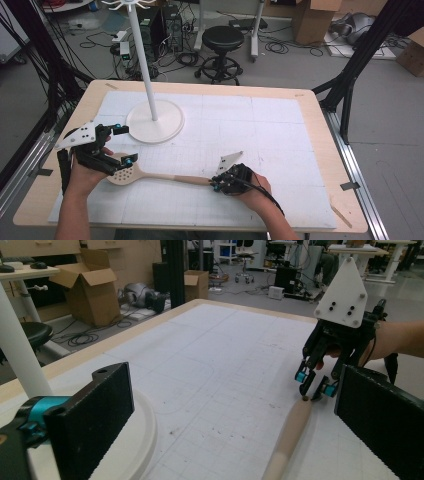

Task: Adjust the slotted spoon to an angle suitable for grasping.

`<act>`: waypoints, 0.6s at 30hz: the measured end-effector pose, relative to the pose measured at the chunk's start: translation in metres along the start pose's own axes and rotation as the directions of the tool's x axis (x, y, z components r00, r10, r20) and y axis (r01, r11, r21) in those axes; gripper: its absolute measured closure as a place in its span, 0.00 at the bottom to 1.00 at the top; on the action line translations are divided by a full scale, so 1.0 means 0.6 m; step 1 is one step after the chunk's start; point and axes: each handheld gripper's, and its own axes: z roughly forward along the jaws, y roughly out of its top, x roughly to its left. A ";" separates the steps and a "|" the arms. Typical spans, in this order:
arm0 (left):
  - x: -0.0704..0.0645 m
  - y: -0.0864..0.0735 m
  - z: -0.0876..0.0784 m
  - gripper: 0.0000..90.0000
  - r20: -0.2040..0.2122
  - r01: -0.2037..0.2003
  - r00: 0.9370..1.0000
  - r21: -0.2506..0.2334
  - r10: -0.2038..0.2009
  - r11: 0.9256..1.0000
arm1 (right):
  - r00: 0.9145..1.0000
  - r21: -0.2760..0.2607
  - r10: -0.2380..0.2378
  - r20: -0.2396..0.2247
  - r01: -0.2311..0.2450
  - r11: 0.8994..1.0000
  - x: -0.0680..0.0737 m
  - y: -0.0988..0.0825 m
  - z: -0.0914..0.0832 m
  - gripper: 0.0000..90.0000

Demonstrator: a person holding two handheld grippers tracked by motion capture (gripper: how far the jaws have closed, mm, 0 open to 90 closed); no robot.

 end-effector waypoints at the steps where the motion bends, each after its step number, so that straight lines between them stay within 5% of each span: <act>1: 0.000 0.000 0.000 0.03 -0.001 0.001 1.000 0.001 -0.001 1.000 | 1.000 0.000 0.002 0.021 -0.002 1.000 -0.002 0.012 0.008 0.86; 11: -0.001 0.001 0.000 0.03 0.004 -0.003 1.000 0.008 0.003 1.000 | 0.989 -0.023 0.017 0.147 -0.014 1.000 -0.012 0.069 0.061 0.77; 18: -0.002 0.000 0.002 0.03 0.005 -0.003 1.000 0.024 0.003 1.000 | 0.978 -0.049 0.077 0.193 -0.068 0.996 -0.030 0.067 0.068 0.68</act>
